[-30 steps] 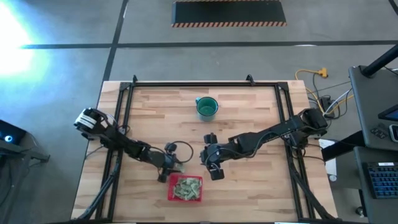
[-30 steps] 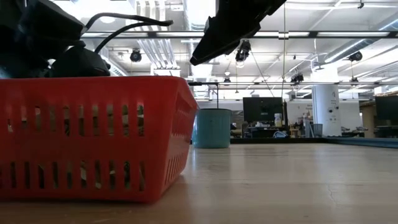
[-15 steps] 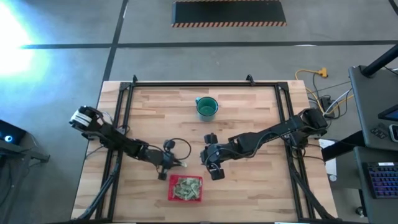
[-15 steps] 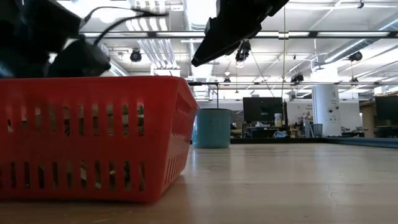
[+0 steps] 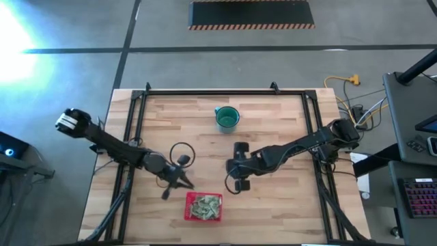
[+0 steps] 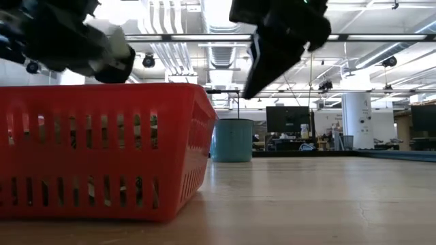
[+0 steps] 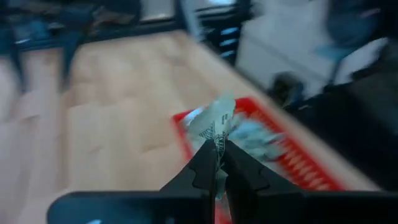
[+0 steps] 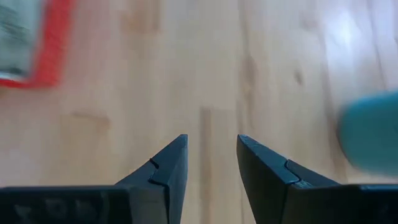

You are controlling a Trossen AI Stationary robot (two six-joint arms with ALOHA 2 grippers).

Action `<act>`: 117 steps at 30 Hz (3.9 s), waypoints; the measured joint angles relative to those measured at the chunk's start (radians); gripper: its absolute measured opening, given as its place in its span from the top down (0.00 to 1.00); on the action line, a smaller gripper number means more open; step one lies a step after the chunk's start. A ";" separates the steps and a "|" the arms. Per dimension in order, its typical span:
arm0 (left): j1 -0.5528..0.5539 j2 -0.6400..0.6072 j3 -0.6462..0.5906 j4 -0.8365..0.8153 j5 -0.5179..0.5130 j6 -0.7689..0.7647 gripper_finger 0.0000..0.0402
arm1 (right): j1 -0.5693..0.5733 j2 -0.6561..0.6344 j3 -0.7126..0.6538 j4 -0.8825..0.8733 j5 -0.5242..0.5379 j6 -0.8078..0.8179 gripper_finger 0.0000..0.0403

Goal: Pick and place items into bin
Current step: Put the green stevia packet into the red bin, then return to Home Position

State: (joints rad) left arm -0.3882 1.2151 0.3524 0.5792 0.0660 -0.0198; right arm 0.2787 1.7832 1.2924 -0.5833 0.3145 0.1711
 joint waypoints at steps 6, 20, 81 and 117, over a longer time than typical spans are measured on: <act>-0.014 0.021 0.022 0.002 0.106 -0.079 1.00 | 0.000 0.000 -0.069 -0.020 0.025 0.024 0.68; -0.043 0.294 0.287 -0.183 0.115 -0.180 1.00 | -0.031 -0.011 -0.199 -0.090 0.029 0.084 0.73; -0.137 -0.143 0.588 -0.506 -0.319 0.243 0.57 | 0.150 -0.227 -0.281 0.376 0.539 0.027 0.86; -0.128 -0.973 0.058 -0.536 -0.659 0.286 0.57 | 0.161 -1.294 -0.729 0.485 0.224 -0.233 0.86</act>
State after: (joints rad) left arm -0.5163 0.2423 0.4106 0.0430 -0.5934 0.2658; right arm 0.4400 0.4893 0.5632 -0.0988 0.5388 -0.0623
